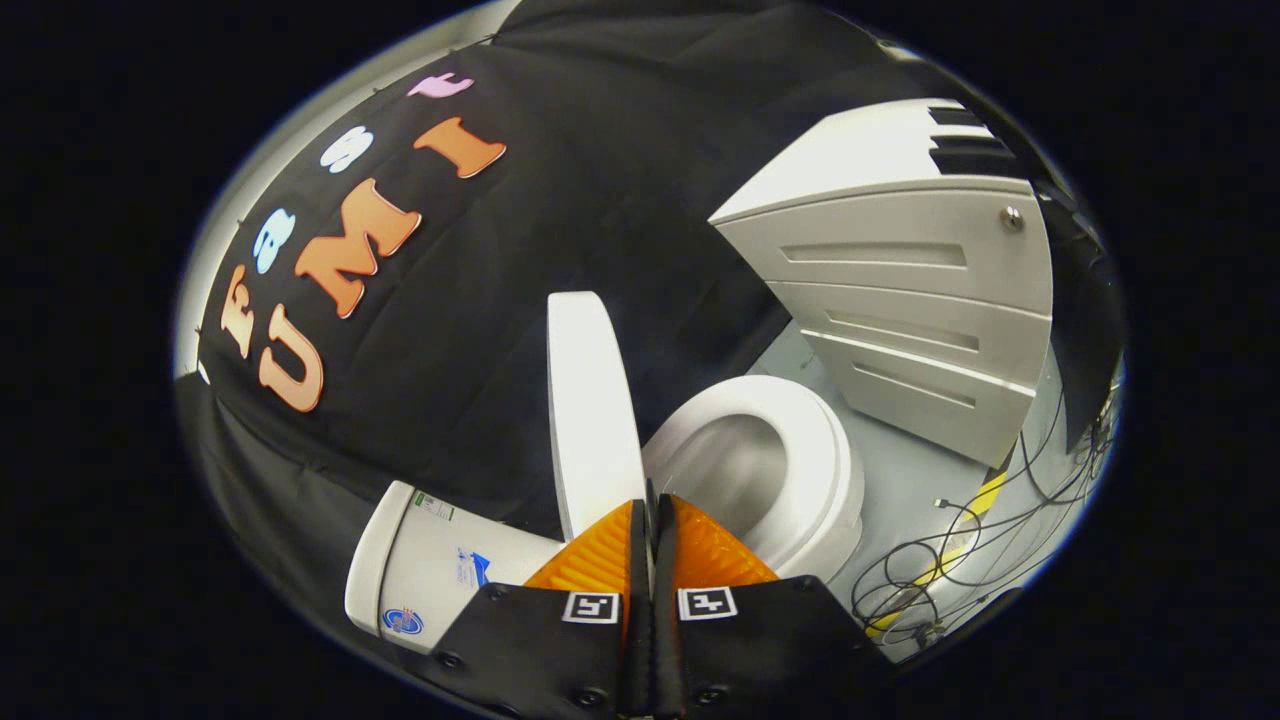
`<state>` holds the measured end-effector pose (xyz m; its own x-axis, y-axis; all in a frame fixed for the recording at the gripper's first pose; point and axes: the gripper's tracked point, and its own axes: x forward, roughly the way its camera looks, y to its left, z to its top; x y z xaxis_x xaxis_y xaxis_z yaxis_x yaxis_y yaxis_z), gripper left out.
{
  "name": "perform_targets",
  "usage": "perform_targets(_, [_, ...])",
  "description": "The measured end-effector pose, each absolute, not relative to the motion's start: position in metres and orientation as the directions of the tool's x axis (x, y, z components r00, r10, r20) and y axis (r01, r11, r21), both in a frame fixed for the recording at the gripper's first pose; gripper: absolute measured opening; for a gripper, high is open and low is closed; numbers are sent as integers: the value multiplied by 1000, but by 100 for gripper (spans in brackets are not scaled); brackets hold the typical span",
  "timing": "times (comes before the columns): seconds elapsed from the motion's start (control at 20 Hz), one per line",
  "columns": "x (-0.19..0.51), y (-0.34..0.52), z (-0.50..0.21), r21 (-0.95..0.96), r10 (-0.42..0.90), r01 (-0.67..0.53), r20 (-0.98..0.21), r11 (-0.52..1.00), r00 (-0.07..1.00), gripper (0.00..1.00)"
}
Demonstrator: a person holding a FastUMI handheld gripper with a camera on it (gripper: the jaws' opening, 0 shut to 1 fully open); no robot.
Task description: Open the toilet lid.
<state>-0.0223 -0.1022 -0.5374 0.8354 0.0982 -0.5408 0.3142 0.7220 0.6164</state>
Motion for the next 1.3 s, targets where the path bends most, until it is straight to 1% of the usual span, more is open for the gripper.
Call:
perform_targets(0.25, [-22,-70,-503,587,97,270,-517,763,850,8])
perform_targets(0.7, [-27,12,-456,456,120,144,-500,878,857,8])
perform_targets(1.15, [-39,81,-435,329,101,71,-477,941,873,8])
perform_targets(1.3, [-43,106,-429,257,89,40,-472,966,877,8])
